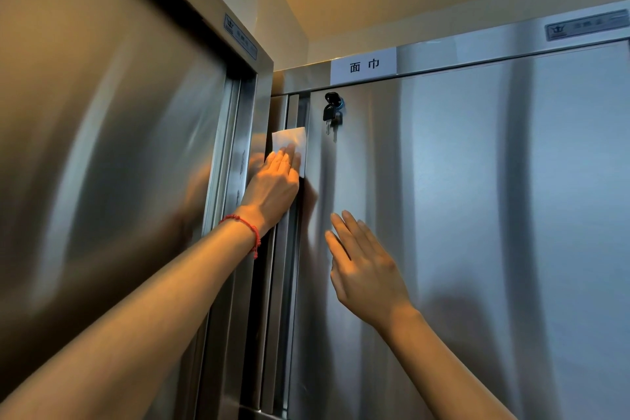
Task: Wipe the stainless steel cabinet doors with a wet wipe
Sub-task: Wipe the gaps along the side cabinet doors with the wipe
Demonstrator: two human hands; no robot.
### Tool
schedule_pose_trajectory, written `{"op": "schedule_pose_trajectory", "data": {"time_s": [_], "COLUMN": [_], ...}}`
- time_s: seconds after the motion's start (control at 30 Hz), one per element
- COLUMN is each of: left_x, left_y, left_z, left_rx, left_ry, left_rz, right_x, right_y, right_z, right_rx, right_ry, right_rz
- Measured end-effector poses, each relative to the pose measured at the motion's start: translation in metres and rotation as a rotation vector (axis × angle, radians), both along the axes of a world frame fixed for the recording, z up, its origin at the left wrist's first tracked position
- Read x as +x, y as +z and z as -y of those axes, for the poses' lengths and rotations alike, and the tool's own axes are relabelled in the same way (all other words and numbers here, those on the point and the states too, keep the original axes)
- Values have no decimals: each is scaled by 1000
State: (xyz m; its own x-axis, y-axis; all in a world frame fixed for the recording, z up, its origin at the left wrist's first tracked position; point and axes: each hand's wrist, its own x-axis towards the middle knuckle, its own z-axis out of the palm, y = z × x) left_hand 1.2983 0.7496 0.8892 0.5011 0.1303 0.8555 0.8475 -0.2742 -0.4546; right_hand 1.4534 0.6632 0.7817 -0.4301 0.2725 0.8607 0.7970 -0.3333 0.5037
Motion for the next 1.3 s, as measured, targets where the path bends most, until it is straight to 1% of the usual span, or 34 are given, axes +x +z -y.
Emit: {"op": "schedule_pose_trajectory", "data": {"time_s": [0.27,0.53,0.73,1.0,1.17,1.3], "left_x": [0,0,1,-2,1,3], "left_y": [17,4,13,5,15,8], "left_z": [3,1,4,-1,3,2], "left_rx": [-26,-29,-11,-8,-16,-14], "left_ry": [-26,-30,-15,-15,-10,-15], "left_rz": [16,16,18,5,26,43], "right_x": [1,1,2,2,2,2], "right_y": [0,0,-1,0,-1,0], "right_z": [0,0,-1,-2,-2,-1], "right_rx": [13,23,32,17,19,16], "right_ry": [-1,3,3,16,16,7], "right_rz": [10,6,18,9,9,11]}}
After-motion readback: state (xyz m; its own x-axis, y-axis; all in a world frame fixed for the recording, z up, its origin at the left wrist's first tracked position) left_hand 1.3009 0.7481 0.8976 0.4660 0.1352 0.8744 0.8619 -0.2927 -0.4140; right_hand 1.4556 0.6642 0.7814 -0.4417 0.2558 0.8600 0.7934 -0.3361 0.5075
